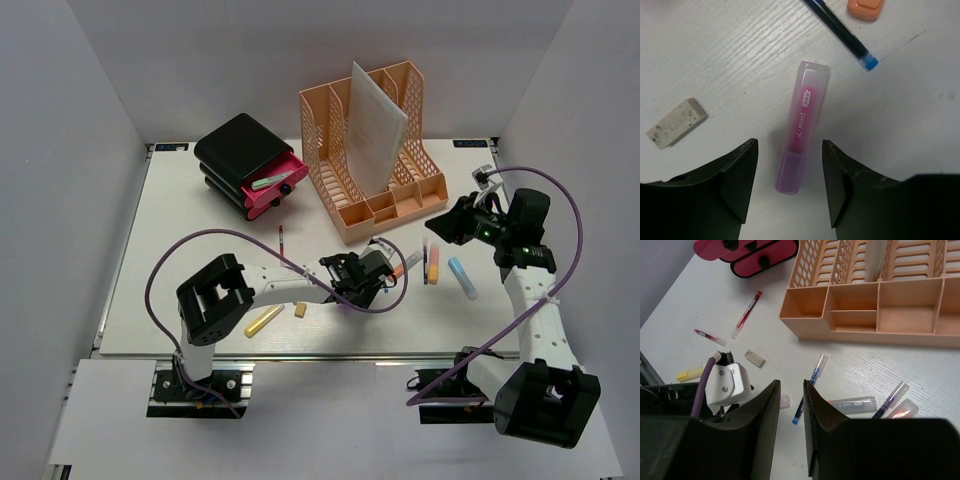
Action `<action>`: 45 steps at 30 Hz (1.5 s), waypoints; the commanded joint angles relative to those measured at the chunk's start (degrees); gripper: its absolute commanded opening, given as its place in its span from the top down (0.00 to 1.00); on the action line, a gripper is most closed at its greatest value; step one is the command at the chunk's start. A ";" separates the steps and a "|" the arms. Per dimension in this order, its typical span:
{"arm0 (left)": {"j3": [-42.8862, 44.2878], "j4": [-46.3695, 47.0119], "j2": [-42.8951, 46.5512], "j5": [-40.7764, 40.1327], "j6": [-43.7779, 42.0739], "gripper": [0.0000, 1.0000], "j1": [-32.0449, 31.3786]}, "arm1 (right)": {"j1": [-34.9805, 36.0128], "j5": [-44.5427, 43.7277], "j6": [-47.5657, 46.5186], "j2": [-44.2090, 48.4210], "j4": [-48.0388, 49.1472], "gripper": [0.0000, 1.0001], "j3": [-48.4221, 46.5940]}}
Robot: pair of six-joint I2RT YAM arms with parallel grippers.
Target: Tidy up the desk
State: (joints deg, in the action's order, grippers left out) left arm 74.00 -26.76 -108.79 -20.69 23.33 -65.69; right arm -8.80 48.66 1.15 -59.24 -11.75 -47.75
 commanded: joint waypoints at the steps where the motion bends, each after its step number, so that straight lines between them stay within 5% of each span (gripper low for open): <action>1: 2.12 1.89 -0.10 0.73 -2.15 0.38 0.65 | -1.31 2.84 0.17 0.18 2.61 0.69 0.81; 20: 0.80 5.06 -3.79 9.17 -6.10 0.54 1.79 | -4.39 7.41 0.70 0.18 4.54 0.69 2.39; 26: 0.89 4.35 -4.24 10.84 -6.89 0.71 2.93 | -4.74 7.85 0.44 0.27 4.54 0.68 2.31; 31: 2.02 0.24 1.29 9.01 -8.91 1.00 3.99 | -4.65 8.99 -0.70 0.71 3.93 0.68 2.22; 33: 3.08 -1.79 4.71 7.77 -10.75 1.00 5.74 | -4.56 9.95 -0.88 1.15 3.49 0.69 2.22; 37: 5.97 -7.93 13.58 4.53 -16.98 1.00 10.30 | -4.39 10.49 -4.12 1.94 2.18 0.78 2.13; 41: 10.02 -10.15 15.89 2.05 -21.22 1.00 17.78 | -4.04 11.36 -7.28 2.12 0.42 0.98 1.78; 45: 16.08 -10.68 13.35 1.18 -25.96 1.00 24.28 | -3.34 10.32 -9.76 2.29 -0.91 1.00 1.52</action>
State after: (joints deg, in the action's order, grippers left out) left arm 87.20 -34.70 -94.43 -17.06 2.70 -44.69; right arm -12.75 58.26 -5.10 -57.76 -11.07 -45.93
